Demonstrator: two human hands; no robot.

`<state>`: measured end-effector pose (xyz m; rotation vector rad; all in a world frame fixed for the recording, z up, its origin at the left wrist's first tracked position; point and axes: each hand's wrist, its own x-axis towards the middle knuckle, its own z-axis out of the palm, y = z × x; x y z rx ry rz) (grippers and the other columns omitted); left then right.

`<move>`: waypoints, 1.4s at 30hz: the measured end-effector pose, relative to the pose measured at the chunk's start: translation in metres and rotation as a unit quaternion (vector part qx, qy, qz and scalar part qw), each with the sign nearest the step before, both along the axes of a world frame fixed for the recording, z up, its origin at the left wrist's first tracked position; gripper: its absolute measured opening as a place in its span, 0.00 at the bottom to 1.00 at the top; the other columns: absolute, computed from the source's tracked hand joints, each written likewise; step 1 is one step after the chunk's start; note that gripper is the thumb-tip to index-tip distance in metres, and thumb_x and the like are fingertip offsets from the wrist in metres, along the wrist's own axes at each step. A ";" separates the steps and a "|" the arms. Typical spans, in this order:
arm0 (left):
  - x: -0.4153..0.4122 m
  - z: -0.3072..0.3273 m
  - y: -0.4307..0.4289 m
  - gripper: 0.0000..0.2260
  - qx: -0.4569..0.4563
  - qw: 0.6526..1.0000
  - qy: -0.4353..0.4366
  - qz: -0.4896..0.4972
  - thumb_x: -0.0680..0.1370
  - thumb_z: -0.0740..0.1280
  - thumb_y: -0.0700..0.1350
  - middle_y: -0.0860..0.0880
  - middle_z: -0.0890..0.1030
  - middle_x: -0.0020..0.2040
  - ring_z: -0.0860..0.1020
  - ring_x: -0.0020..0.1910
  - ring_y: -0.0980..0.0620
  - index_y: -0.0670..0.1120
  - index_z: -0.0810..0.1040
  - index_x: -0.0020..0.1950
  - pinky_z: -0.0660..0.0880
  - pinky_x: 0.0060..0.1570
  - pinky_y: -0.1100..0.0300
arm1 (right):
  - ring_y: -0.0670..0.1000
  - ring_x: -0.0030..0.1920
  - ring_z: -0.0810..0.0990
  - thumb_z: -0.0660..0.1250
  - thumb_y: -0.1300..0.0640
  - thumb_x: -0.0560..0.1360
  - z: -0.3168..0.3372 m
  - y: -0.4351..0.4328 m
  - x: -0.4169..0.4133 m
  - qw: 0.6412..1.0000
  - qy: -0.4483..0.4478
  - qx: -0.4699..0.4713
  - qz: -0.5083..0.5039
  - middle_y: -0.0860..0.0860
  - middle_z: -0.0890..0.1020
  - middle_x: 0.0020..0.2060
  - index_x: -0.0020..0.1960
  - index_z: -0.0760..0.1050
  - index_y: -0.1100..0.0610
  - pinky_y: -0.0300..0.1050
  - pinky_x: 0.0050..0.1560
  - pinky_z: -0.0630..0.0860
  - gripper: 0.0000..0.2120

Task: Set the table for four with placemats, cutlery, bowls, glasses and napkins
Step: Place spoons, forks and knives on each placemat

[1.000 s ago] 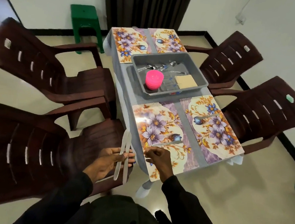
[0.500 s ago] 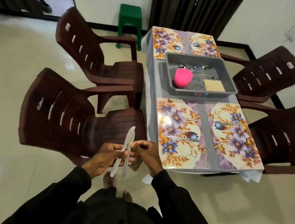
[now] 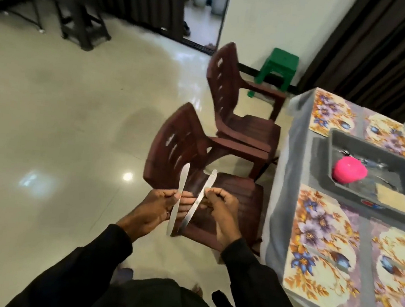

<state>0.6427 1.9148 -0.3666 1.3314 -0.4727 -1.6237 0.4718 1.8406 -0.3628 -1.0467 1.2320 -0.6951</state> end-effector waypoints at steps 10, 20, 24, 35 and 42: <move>0.216 0.010 0.051 0.13 -0.023 0.997 0.010 0.079 0.84 0.63 0.38 0.35 0.83 0.59 0.82 0.60 0.35 0.35 0.77 0.66 0.76 0.65 0.40 | 0.57 0.45 0.86 0.68 0.58 0.80 0.012 0.014 0.215 0.999 -0.021 0.012 0.031 0.58 0.86 0.46 0.55 0.81 0.62 0.48 0.45 0.83 0.08; 0.338 0.005 0.040 0.13 -0.004 0.990 0.012 0.140 0.84 0.61 0.38 0.40 0.84 0.59 0.84 0.58 0.38 0.37 0.77 0.66 0.81 0.59 0.45 | 0.53 0.46 0.86 0.73 0.63 0.76 0.017 -0.006 0.337 0.994 -0.033 0.058 0.091 0.54 0.86 0.46 0.55 0.80 0.58 0.47 0.47 0.82 0.08; 0.376 0.007 0.006 0.12 0.006 0.989 -0.006 0.147 0.84 0.62 0.38 0.41 0.85 0.59 0.84 0.57 0.40 0.38 0.78 0.65 0.79 0.61 0.45 | 0.53 0.49 0.85 0.73 0.61 0.76 0.002 -0.038 0.375 0.995 -0.017 0.063 0.078 0.54 0.86 0.48 0.54 0.82 0.57 0.45 0.48 0.81 0.07; 0.505 0.007 -0.181 0.13 0.024 0.994 -0.031 0.100 0.83 0.63 0.37 0.39 0.84 0.60 0.83 0.58 0.37 0.36 0.76 0.67 0.80 0.61 0.46 | 0.57 0.44 0.84 0.71 0.60 0.79 -0.033 -0.207 0.487 0.997 -0.036 0.060 -0.029 0.59 0.85 0.44 0.53 0.82 0.62 0.56 0.52 0.83 0.06; 0.546 0.007 -0.333 0.13 0.017 0.998 -0.022 0.059 0.84 0.61 0.36 0.38 0.84 0.60 0.83 0.59 0.37 0.35 0.76 0.67 0.81 0.60 0.48 | 0.55 0.38 0.85 0.69 0.59 0.80 -0.018 -0.330 0.516 0.995 -0.021 0.037 -0.091 0.62 0.84 0.46 0.54 0.80 0.61 0.49 0.41 0.84 0.06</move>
